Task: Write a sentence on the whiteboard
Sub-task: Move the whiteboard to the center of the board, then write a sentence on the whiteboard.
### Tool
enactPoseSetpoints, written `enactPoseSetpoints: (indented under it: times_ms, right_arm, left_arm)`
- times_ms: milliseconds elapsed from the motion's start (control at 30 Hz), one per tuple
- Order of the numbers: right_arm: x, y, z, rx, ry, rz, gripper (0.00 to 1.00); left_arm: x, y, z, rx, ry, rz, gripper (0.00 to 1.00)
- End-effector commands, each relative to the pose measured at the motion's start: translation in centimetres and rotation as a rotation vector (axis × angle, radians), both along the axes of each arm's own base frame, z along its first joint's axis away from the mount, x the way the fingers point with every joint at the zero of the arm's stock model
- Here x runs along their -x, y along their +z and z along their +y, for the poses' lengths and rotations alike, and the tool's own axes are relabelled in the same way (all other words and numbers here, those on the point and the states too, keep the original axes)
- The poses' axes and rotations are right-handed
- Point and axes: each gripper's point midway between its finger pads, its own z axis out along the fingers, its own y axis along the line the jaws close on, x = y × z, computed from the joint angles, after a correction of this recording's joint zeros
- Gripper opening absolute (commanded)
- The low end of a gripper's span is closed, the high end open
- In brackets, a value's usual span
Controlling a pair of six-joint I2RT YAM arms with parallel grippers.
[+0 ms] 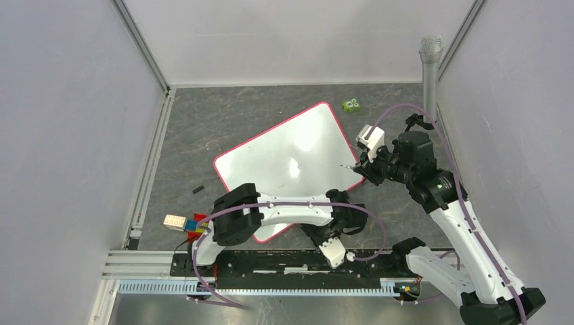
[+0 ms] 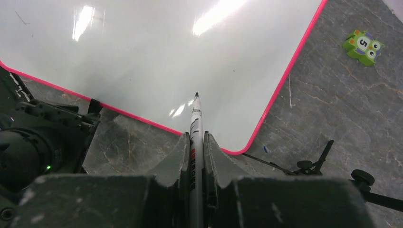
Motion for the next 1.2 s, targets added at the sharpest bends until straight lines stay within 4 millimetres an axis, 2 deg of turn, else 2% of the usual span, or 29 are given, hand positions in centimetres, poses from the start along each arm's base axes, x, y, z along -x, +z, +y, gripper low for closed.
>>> enactPoseSetpoints:
  times_ms: [0, 100, 267, 367, 533, 633, 700, 767, 833, 933, 1033, 1100, 1167]
  right_arm:
    - [-0.8, 1.2, -0.2, 0.001, -0.018, -0.046, 0.0]
    - [-1.0, 1.0, -0.2, 0.004, -0.023, -0.042, 0.0]
    - [-1.7, 1.0, 0.0, -0.002, -0.035, -0.039, 0.0]
    - [-2.0, 1.3, 0.2, -0.012, -0.038, -0.044, 0.0]
    - [-2.2, 2.0, 0.9, -0.04, -0.016, -0.049, 0.0]
    - [-2.2, 2.2, 1.1, -0.051, -0.005, -0.045, 0.0]
    - [-1.9, 2.1, 1.6, -0.067, 0.019, -0.03, 0.0]
    - [-1.7, 1.9, 2.1, -0.09, 0.043, -0.019, 0.0]
    - [-1.5, 1.8, 2.7, -0.11, 0.071, -0.018, 0.0]
    - [-1.4, 1.4, 3.4, -0.133, 0.111, -0.009, 0.0]
    - [-1.1, 1.0, 4.1, -0.146, 0.156, 0.004, 0.0]
    - [-1.0, 0.4, 4.5, -0.142, 0.181, 0.013, 0.0]
    - [-1.2, 0.1, 4.6, -0.137, 0.187, 0.013, 0.0]
  left_arm:
    - [2.4, 0.4, 1.5, -0.045, 0.069, 0.03, 0.53]
    - [2.9, 1.0, 1.7, -0.041, 0.094, 0.025, 0.71]
    - [4.4, 2.6, 2.1, -0.015, 0.13, 0.03, 0.86]
    - [5.7, 4.6, 2.8, 0.01, 0.175, 0.083, 0.97]
    - [8.2, 8.4, 5.8, 0.081, 0.248, 0.253, 1.0]
    - [8.4, 9.6, 7.6, 0.138, 0.338, 0.293, 1.0]
    - [7.6, 11.0, 7.6, 0.212, 0.44, 0.317, 1.0]
    - [5.6, 13.4, 7.1, 0.33, 0.614, 0.377, 1.0]
    - [2.7, 16.3, 6.9, 0.458, 0.792, 0.417, 1.0]
    - [-3.8, 21.2, 8.0, 0.715, 1.085, 0.405, 1.0]
    - [-10.6, 25.3, 11.5, 0.993, 1.352, 0.283, 1.0]
    - [-13.6, 26.7, 14.4, 1.094, 1.471, 0.215, 1.0]
    - [-15.3, 26.7, 16.3, 1.109, 1.539, 0.195, 1.0]
